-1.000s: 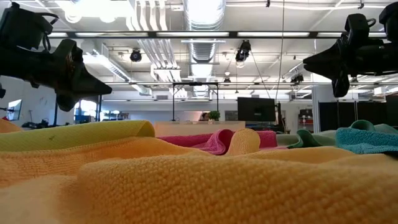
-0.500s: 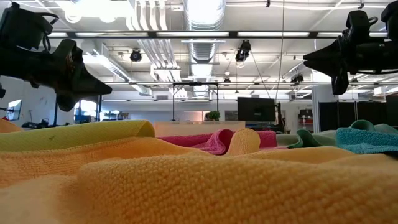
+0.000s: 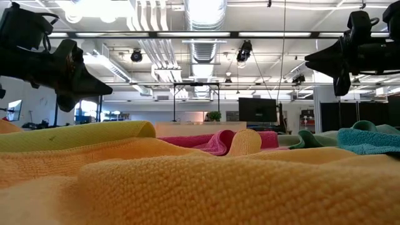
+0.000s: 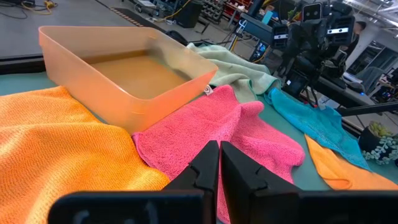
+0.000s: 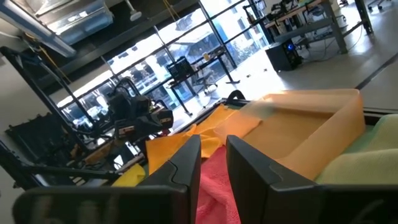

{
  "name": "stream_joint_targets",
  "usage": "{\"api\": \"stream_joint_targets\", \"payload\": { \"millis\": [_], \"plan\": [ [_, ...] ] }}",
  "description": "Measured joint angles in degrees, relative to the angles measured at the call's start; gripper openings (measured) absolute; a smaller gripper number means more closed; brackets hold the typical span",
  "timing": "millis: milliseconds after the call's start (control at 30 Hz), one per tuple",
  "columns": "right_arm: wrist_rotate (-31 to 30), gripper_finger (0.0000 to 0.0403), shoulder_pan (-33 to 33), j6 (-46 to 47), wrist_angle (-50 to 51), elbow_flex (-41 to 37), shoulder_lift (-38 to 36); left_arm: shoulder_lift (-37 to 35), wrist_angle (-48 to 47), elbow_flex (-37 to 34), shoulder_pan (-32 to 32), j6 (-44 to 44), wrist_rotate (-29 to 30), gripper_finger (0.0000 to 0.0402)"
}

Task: Fold microfiber towels
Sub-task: Fold the pink towel

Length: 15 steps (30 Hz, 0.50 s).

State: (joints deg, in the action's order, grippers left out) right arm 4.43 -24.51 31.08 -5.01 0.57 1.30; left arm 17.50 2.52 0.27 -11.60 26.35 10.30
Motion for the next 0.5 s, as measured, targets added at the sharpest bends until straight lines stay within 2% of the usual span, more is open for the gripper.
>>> {"api": "stream_joint_targets", "payload": {
  "millis": [233,400,500],
  "plan": [
    [0.3,0.0078,0.0,1.1,0.6,2.4,0.4,0.0,0.0,0.0,0.0,0.0,0.0,0.0001],
    [0.6,0.0117,0.0,-3.2,0.8,9.2,1.1,0.0,0.0,0.0,0.0,0.0,0.0,0.0001],
    [0.5,0.0142,0.0,-7.4,4.7,15.0,3.1,0.0,0.0,0.0,0.0,0.0,0.0,0.0001]
  ]
}}
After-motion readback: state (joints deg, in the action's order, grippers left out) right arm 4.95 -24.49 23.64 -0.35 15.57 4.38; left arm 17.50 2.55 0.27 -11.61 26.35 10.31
